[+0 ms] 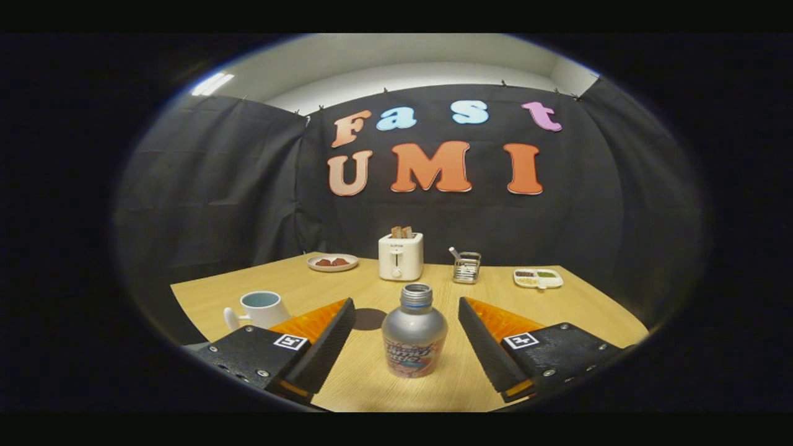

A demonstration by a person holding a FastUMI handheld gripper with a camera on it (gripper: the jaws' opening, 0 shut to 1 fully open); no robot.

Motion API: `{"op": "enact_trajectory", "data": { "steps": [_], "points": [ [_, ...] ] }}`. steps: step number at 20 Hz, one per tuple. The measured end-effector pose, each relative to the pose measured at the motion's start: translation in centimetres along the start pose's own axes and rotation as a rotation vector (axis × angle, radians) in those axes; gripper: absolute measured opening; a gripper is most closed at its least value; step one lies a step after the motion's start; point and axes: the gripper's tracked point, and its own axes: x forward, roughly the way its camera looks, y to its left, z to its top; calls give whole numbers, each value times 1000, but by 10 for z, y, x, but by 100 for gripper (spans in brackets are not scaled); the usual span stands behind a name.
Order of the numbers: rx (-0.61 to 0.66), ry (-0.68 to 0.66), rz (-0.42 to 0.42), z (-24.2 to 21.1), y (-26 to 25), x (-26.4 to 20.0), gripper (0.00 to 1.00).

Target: Take the bottle from table, then pour the juice into the cup, finally place the bottle on the coaster

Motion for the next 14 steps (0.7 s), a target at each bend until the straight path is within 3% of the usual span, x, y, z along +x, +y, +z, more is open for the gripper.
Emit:
{"op": "enact_trajectory", "data": {
  "steps": [14],
  "points": [
    [68,145,-32,-75,-8,25,90]
  ]
}}
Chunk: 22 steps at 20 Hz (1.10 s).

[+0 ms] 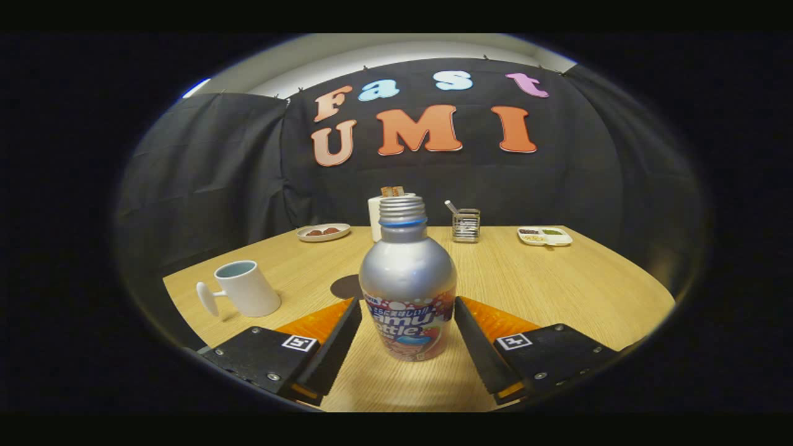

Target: Take the bottle from table, then pour the juice into the cup, finally place the bottle on the coaster

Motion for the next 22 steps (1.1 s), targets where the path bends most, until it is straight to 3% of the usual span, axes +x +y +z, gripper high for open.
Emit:
{"op": "enact_trajectory", "data": {
  "steps": [5,6,10,14,22],
  "points": [
    [20,33,-29,-17,-2,7,90],
    [16,23,-34,-16,-1,9,81],
    [-6,27,-26,-10,8,7,78],
    [-96,12,-21,3,21,7,78],
    [-339,18,-90,25,38,14,77]
  ]
}}
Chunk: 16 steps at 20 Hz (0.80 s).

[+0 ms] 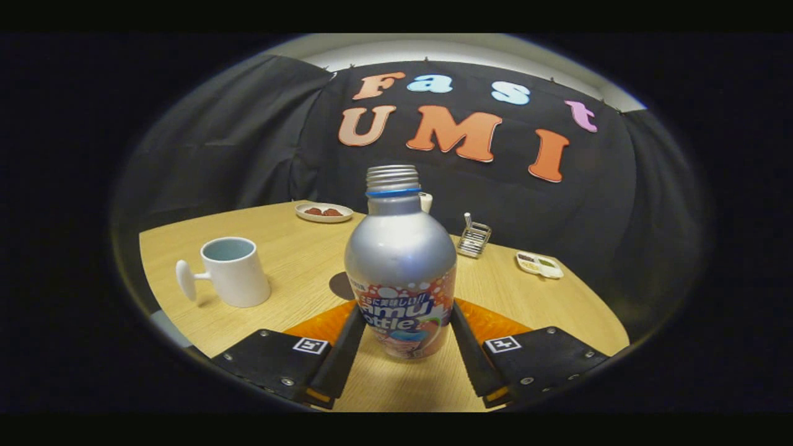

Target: Take the bottle from table, then pour the juice into the cup, finally place the bottle on the coaster

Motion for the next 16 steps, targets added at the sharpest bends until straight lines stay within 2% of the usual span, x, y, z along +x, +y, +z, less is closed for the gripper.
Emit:
{"op": "enact_trajectory", "data": {
  "steps": [10,16],
  "points": [
    [-384,-60,-119,44,11,6,77],
    [-614,-98,-159,60,28,10,77]
  ]
}}
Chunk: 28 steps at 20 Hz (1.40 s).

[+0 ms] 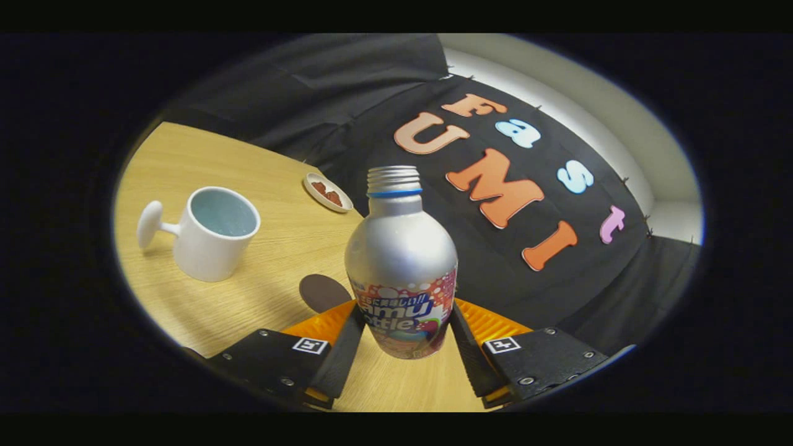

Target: Take the bottle from table, then pour the juice into the cup, finally place the bottle on the coaster

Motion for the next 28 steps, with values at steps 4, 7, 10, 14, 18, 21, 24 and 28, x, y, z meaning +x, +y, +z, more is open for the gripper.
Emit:
{"op": "enact_trajectory", "data": {
  "steps": [4,7,10,14,18,21,24,28],
  "points": [
    [-180,-30,-36,15,1,5,77],
    [-271,-44,-49,20,6,6,77],
    [-370,-56,-82,24,4,2,77],
    [-484,-81,-98,29,8,-2,77],
    [-586,-98,-116,31,11,-3,76],
    [-656,-116,-133,33,10,-3,77],
    [-709,-133,-148,37,12,-5,76],
    [-763,-150,-156,41,13,-9,76]
  ]
}}
